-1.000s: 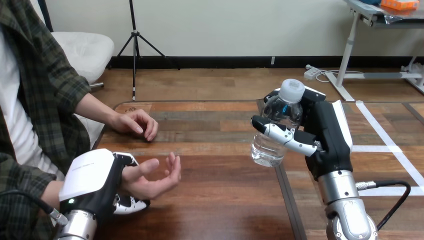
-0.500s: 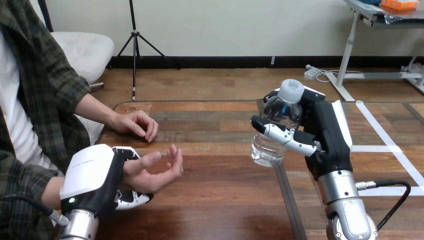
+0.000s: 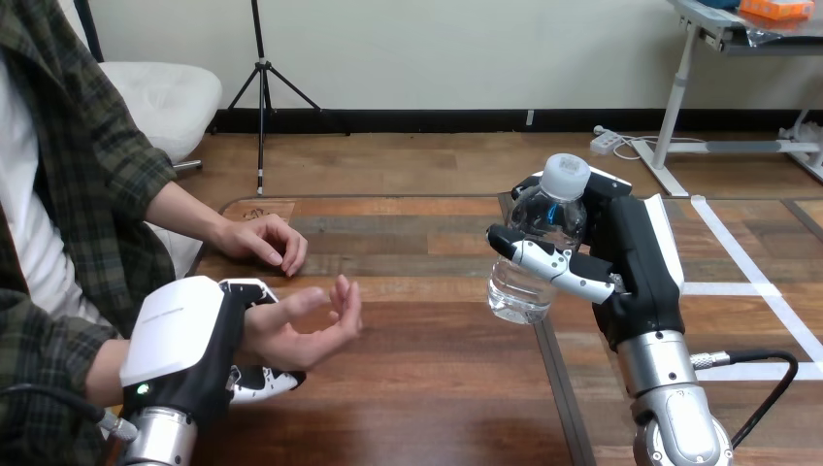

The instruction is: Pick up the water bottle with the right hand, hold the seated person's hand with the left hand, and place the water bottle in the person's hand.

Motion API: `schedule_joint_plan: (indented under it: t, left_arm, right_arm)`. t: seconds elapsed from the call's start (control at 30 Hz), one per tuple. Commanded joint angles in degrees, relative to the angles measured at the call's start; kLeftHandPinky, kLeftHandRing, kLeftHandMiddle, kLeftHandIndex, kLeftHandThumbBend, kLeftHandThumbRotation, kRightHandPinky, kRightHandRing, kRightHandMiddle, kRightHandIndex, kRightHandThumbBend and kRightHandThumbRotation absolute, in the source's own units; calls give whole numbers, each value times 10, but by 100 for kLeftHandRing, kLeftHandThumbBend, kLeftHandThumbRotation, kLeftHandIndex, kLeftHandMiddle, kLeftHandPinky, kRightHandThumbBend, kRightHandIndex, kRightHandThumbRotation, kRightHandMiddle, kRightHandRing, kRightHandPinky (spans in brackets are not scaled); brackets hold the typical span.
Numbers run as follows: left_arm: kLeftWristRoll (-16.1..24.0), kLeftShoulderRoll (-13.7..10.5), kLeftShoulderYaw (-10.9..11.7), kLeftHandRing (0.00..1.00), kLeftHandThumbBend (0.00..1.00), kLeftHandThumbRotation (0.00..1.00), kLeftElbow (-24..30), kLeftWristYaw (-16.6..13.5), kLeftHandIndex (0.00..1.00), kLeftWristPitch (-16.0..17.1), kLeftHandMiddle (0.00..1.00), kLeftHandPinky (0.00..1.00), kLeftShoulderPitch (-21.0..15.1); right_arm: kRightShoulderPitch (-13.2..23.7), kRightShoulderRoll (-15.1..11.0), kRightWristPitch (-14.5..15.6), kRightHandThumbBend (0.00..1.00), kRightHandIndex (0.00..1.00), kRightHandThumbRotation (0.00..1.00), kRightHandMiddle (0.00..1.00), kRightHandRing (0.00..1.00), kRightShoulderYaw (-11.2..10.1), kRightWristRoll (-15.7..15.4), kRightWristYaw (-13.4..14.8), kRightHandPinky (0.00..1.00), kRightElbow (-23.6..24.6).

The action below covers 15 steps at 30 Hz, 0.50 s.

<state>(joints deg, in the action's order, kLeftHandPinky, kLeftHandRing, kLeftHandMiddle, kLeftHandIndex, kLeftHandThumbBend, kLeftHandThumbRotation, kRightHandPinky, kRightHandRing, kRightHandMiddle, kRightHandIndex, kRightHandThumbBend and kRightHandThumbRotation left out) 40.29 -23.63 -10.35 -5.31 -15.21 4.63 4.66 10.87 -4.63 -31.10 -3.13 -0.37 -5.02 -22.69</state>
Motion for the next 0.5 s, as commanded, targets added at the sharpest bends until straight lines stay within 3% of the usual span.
schedule_joint_plan:
  t: [0.0,0.47]
  left_arm:
    - [-19,28,-27,39,76,0,-4,3,46,33,44,32,-7]
    - [-26,43,-37,37,77,0,27,2,44,66,42,30,-5]
  right_arm:
    - [61,-4,-16,61,47,0,46,42,-5,4,6,38,18]
    - [65,-5,-19,62,47,0,46,41,-5,-2,12,38,15]
